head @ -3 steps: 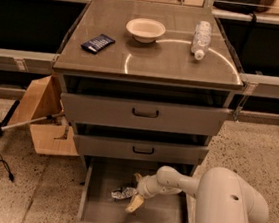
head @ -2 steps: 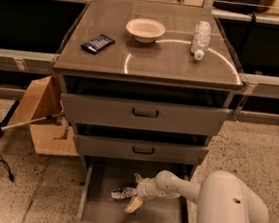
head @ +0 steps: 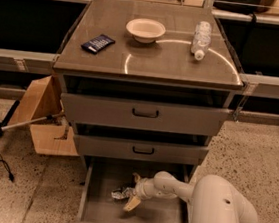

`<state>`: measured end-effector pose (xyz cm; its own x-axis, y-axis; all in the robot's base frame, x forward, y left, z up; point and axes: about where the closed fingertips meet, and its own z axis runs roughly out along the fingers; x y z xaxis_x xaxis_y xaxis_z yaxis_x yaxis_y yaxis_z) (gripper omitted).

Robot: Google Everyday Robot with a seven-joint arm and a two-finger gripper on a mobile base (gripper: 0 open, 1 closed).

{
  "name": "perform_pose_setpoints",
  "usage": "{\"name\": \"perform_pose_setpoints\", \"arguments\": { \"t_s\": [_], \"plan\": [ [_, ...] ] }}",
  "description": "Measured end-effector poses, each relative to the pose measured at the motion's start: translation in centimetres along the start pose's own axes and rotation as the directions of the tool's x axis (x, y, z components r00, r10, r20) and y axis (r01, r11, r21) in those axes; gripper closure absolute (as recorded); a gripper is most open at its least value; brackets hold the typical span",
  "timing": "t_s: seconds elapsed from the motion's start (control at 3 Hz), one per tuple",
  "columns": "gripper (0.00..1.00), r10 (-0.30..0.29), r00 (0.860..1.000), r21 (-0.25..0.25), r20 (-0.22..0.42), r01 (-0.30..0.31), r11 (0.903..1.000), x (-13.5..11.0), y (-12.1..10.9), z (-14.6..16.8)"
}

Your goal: Pick redbull can from bottom drawer and place on counter

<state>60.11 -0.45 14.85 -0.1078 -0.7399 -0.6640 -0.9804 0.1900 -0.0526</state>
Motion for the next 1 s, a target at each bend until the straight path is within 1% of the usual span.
{"name": "perform_pose_setpoints", "arguments": {
  "t_s": [0.33, 0.67, 1.0],
  "plan": [
    [0.00, 0.016, 1.000, -0.048, 0.015, -0.015, 0.9987, 0.4, -1.0, 1.3],
    [0.00, 0.038, 0.999, -0.105, 0.018, -0.036, 0.9938, 1.0, -1.5, 2.6],
    [0.18, 0.036, 0.999, -0.102, 0.021, -0.034, 0.9942, 0.9, -2.3, 2.2]
  ]
}}
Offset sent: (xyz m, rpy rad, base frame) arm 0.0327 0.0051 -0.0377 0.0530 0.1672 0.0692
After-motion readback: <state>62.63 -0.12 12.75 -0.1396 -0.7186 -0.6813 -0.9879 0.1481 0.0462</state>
